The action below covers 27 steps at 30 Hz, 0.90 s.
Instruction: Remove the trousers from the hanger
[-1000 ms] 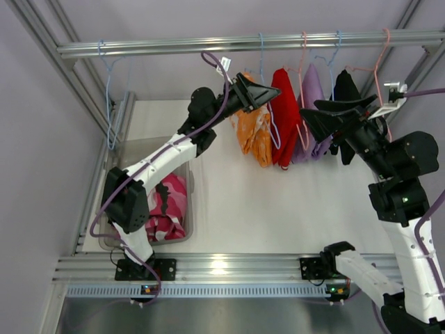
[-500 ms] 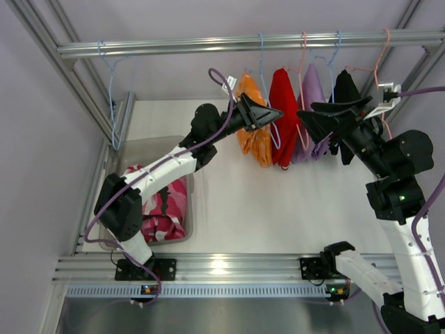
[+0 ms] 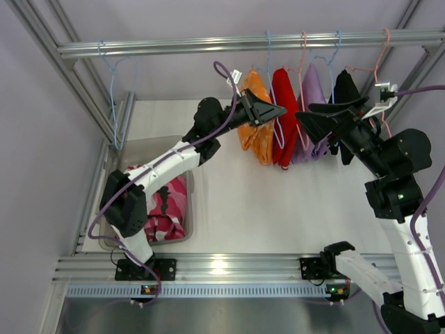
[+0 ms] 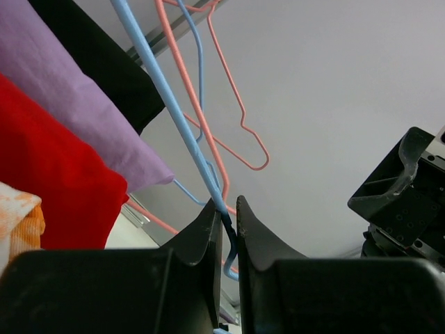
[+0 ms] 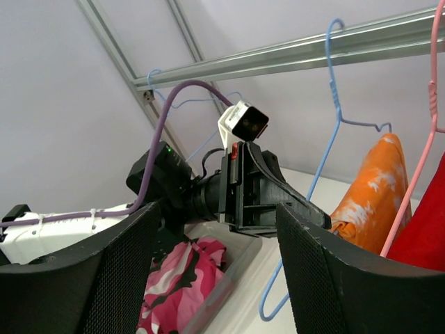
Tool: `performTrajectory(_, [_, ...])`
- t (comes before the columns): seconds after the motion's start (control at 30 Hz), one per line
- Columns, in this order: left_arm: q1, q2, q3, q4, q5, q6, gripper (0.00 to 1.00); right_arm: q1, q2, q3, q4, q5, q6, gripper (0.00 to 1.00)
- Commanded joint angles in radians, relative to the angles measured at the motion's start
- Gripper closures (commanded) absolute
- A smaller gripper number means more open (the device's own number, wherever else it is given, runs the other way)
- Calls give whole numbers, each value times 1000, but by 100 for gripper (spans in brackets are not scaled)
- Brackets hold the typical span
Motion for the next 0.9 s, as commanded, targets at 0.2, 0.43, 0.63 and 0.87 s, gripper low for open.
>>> performTrajectory(0.2, [5,-78,182,125,110,237,100,-16,-1,-15,45,-42,13,34])
performTrajectory(0.43, [3,-205,99,35,95,367,100,-16,-7,-33,71,-55,39,33])
performTrajectory(0.63, [2,-352,-25,-68,104,501,100,-18,31,-56,187,-116,166,29])
performTrajectory(0.87, [3,-523,-134,-197,99,628,100,55,149,-28,348,-222,297,3])
